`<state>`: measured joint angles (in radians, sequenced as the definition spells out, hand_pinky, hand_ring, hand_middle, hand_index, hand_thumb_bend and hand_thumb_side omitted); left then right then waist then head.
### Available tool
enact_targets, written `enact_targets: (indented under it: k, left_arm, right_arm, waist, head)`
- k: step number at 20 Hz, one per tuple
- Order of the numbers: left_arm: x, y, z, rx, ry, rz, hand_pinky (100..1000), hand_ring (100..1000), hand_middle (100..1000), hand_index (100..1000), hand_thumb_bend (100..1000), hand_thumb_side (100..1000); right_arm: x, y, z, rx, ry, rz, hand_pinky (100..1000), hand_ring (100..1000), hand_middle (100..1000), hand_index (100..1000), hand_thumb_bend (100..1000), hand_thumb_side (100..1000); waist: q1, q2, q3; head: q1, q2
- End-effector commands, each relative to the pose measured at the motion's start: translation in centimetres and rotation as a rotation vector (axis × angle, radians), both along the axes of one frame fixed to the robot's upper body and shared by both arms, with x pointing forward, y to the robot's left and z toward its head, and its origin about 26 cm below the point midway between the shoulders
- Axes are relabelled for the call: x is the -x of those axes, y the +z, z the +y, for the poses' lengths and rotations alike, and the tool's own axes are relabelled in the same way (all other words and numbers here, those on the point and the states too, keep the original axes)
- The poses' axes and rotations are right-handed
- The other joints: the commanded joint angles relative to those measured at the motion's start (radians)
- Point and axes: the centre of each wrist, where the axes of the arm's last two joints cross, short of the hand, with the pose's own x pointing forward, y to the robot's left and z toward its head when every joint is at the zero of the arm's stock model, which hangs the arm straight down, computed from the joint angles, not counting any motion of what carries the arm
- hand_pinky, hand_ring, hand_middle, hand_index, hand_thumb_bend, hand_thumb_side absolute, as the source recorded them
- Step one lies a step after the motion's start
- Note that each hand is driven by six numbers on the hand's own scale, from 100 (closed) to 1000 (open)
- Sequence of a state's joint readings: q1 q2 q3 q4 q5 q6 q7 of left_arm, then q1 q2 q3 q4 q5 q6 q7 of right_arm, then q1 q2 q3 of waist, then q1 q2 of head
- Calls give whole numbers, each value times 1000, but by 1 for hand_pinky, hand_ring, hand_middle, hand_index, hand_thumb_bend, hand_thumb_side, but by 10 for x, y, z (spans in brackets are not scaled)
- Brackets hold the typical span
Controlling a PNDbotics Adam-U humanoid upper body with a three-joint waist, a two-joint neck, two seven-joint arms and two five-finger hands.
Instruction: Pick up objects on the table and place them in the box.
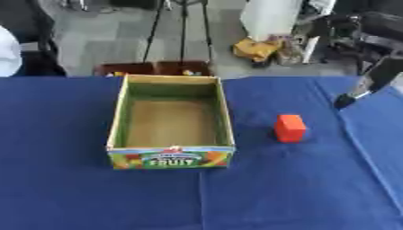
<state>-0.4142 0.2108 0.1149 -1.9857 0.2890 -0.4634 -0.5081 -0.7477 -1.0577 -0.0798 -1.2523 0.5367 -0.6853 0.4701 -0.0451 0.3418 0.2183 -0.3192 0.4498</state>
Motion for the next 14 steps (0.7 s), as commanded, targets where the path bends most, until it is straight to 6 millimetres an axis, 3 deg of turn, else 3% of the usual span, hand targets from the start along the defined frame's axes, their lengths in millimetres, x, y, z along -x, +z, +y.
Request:
enact_targets:
  k: [1, 5, 14]
  left_arm:
    - [3, 8, 2, -23, 4, -21, 752, 1000, 985, 898, 100, 1000]
    - [2, 8, 2, -22, 2, -19, 752, 1000, 985, 898, 100, 1000]
    - [2, 8, 1, -21, -4, -16, 753, 1000, 984, 897, 100, 1000]
  right_arm:
    - [0, 7, -3, 143, 6, 114, 854, 1000, 922, 973, 991, 676]
    - [-2, 6, -1, 118, 16, 139, 876, 1000, 836, 1000, 946, 805]
    - [-6, 3, 1, 97, 13, 177, 911, 1000, 884, 986, 902, 789]
  waist:
    - [-12, -25, 0]
    - [-11, -26, -2]
    - [-10, -32, -1]
  head:
    - [-8, 13]
    - [-13, 17]
    - [-23, 29]
